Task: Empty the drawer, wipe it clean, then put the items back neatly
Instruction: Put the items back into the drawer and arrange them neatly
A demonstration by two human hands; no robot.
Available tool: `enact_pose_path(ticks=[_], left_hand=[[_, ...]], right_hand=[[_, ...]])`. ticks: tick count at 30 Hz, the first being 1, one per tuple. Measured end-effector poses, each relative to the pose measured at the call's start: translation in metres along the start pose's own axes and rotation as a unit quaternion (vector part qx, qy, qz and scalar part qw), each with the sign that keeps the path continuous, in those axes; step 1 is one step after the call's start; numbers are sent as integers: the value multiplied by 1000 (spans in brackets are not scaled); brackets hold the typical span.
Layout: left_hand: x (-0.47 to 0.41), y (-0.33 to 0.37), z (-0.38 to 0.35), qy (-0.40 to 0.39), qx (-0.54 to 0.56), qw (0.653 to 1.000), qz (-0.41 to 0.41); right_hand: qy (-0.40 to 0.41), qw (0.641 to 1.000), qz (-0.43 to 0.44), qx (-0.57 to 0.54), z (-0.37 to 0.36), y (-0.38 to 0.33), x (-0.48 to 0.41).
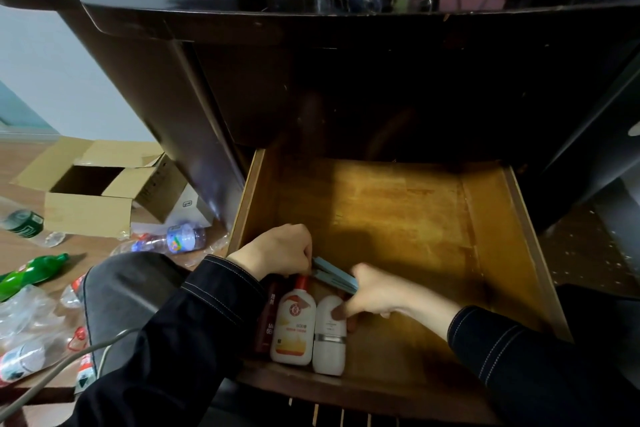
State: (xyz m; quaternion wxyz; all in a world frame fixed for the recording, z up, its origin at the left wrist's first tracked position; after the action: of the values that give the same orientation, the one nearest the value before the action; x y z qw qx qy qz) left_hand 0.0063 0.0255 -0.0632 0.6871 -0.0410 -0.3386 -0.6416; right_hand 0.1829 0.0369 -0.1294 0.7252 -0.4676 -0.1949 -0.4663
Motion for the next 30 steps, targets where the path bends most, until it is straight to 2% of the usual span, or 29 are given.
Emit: enact_pose_path(ticks=[5, 9, 12, 14, 18, 23, 25, 27, 30], left_hand=[[-1, -4, -2, 15, -4, 1000, 9], [-2, -8, 3, 106, -14, 994, 25], [-4, -6, 10, 171, 116, 978, 13], [-2, 2, 13, 165, 234, 958, -12], [6, 17, 14, 125, 412, 901, -59], [11, 21, 19, 94, 520, 840, -122], [10, 21, 19, 96, 539, 828, -122], [7, 19, 17, 106, 561, 815, -104], [1, 12, 16, 120, 589, 796, -68]], right_hand=[[-12, 1000, 2, -26, 5, -6, 6], [27, 982, 36, -183, 37, -10, 15], [47, 938, 86, -332, 65, -12, 30], [49, 917, 120, -377, 73, -14, 37], [20, 912, 148, -382, 70, -21, 44], [4, 912, 166, -374, 70, -24, 48], [3, 907, 157, -390, 69, -25, 47], [41, 904, 132, -405, 72, -21, 44], [133, 917, 95, -363, 86, -10, 41]])
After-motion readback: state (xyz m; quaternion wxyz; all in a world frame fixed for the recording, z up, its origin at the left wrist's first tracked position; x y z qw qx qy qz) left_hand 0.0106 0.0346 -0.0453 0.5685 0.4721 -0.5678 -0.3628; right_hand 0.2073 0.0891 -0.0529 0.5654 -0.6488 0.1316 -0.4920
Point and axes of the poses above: each hand's wrist, its own x-axis away from the middle knuckle, its own z-axis out of the back of the hand, y = z × x, the point moved 3 cm from there along -x, towards the middle knuckle, and after that the axes turned 4 degrees about x, right-handed, at the moved point
